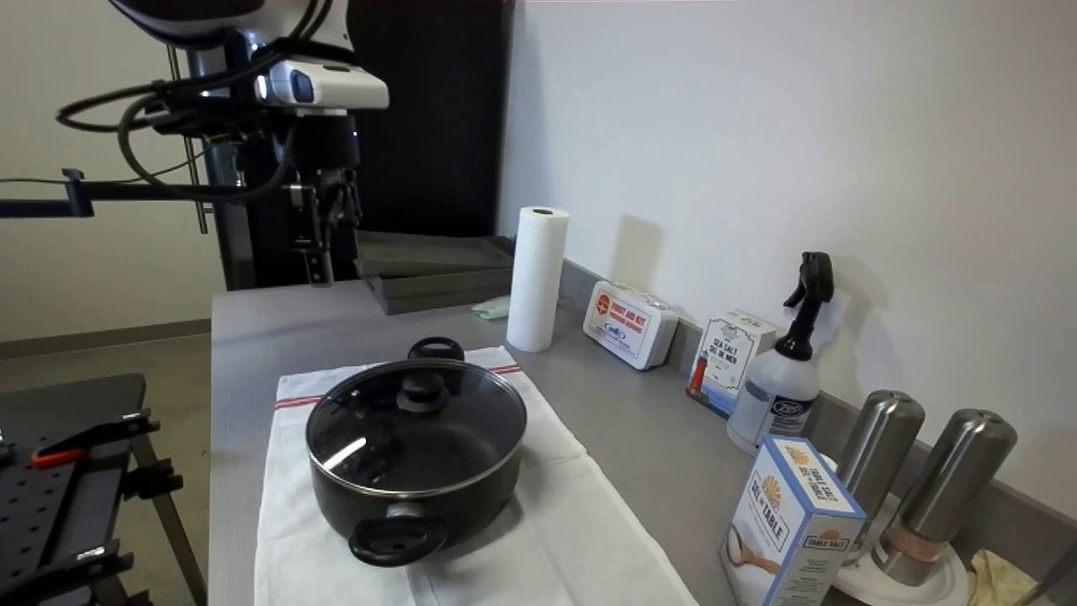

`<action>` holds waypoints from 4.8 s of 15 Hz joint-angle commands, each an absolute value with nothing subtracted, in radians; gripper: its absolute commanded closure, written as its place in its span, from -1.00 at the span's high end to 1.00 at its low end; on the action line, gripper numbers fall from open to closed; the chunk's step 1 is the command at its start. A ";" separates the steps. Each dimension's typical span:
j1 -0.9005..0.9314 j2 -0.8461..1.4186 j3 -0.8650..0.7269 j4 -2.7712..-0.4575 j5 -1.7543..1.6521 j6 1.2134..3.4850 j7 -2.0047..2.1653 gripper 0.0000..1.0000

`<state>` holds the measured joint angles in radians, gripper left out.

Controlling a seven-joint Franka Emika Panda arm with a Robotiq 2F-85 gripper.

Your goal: Remove the lid from the pot

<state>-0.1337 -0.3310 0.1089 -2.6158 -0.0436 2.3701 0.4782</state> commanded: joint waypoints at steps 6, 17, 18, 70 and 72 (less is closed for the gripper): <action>-0.187 -0.172 0.058 -2.580 -0.140 2.454 0.568 1.00; -0.152 0.043 -0.044 -2.468 -0.061 2.630 0.488 1.00; -0.146 0.059 -0.048 -2.458 -0.054 2.637 0.483 1.00; 0.100 -0.161 0.228 -2.671 -0.212 2.613 0.585 -0.50; 0.112 -0.126 0.239 -2.664 -0.211 2.648 0.580 -0.50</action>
<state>0.1000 -0.1627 0.2252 -2.6791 -0.2202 2.5990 0.5997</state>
